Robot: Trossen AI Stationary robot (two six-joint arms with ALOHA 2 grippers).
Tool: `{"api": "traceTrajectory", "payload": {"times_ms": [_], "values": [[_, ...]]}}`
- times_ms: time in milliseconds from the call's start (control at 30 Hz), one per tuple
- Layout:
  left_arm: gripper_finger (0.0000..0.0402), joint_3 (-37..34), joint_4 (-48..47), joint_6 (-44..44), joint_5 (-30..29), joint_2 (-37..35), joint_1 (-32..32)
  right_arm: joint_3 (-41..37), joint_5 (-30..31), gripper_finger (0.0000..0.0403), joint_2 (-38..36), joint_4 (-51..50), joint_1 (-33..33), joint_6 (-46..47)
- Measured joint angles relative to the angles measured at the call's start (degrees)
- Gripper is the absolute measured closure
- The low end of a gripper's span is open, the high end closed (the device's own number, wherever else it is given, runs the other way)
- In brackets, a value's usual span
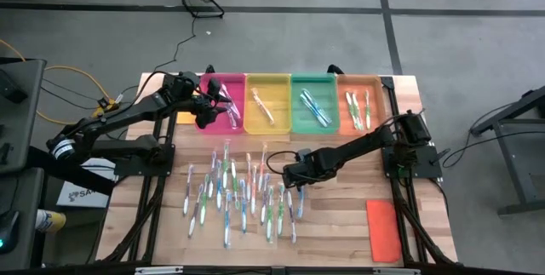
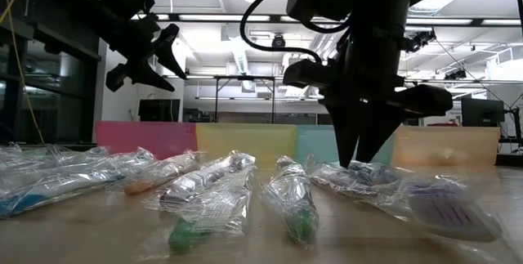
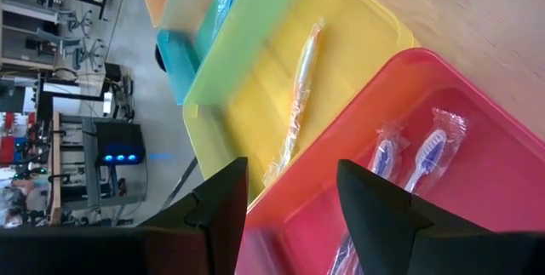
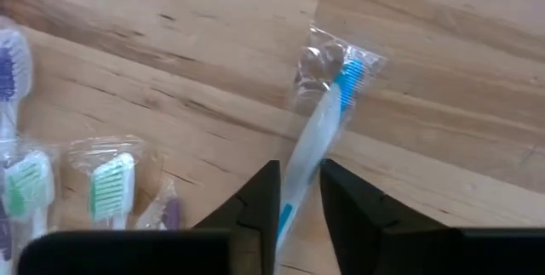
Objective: Pick & Place Toothbrushes
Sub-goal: Put the blue toothbrush into the green bin
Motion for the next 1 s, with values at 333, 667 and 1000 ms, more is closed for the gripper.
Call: {"api": "traceTrajectory", "payload": {"times_ms": [333, 667, 1000], "values": [[0.0226, 0.00, 0.00, 0.00, 0.00, 0.00, 0.00, 0.00, -0.01, 0.0385, -0.07, 0.02, 0.00, -0.51], [0.0226, 0.00, 0.00, -0.03, 0.00, 0.00, 0.00, 0.00, 0.39, 0.0402, -1.39, 0.13, 0.00, -3.87], [0.0226, 0.00, -0.04, -0.47, 0.58, 0.00, 0.00, 0.00, 3.97, 0.0401, -8.93, -0.11, -0.07, -9.69]]}}
